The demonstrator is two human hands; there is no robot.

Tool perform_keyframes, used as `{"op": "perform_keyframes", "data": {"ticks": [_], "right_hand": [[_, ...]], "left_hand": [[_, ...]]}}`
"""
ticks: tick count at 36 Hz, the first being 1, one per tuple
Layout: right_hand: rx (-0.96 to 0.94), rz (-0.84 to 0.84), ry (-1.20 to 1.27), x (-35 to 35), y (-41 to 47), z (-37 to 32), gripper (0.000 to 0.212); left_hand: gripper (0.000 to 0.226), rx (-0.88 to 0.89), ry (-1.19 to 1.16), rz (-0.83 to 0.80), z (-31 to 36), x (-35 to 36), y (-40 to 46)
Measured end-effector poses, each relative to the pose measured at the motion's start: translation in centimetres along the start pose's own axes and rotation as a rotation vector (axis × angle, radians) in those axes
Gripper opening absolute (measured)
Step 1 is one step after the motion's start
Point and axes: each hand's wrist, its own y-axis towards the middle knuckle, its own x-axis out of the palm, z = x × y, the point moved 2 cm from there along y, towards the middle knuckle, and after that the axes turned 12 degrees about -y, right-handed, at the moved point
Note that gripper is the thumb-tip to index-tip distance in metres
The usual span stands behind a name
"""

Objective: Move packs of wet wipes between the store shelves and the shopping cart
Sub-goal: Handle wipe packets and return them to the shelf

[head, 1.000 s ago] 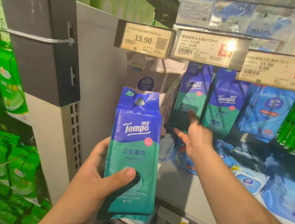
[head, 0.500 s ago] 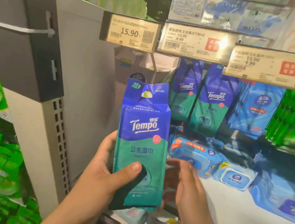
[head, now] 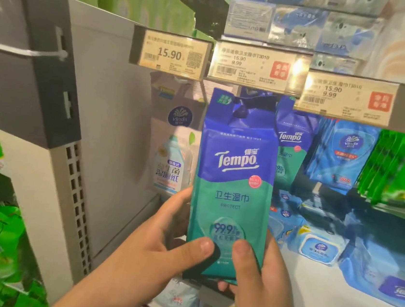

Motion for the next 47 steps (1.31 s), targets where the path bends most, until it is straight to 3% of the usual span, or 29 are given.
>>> {"op": "perform_keyframes", "data": {"ticks": [4, 9, 14, 18, 22, 29, 38, 41, 47], "right_hand": [[0.03, 0.037, 0.043, 0.2, 0.7, -0.7, 0.036], [0.0, 0.048, 0.035, 0.2, 1.6, -1.6, 0.045], [0.002, 0.067, 0.03, 0.0, 2.2, -2.0, 0.032], [-0.086, 0.074, -0.042, -0.2, 2.1, -2.3, 0.044], [-0.158, 0.097, -0.123, -0.4, 1.7, -2.7, 0.036], [0.044, 0.108, -0.026, 0.1, 3.0, -0.8, 0.037], [0.074, 0.137, -0.066, 0.8, 3.9, 0.8, 0.034], [0.103, 0.166, -0.107, 0.8, 5.1, 0.6, 0.043], [0.142, 0.284, -0.182, 1.0, 8.6, 1.5, 0.039]], "left_hand": [[0.062, 0.029, 0.0, -0.015, 0.7, 0.3, 0.6], [0.066, 0.058, -0.029, -0.046, 1.4, 0.7, 1.5], [0.059, 0.049, -0.058, -0.079, 1.4, 0.9, 2.6], [0.06, 0.071, -0.116, -0.098, 1.3, 0.8, 2.3], [0.058, 0.102, -0.143, -0.136, 1.2, 0.8, 1.9], [0.055, 0.021, -0.13, -0.076, 0.2, 0.4, 3.7], [0.042, -0.087, 0.01, 0.037, -1.6, -1.2, 3.9], [0.051, -0.125, 0.127, 0.114, -2.2, -2.2, 3.9], [0.072, -0.176, 0.205, 0.3, -2.8, -4.0, 3.3]]}}
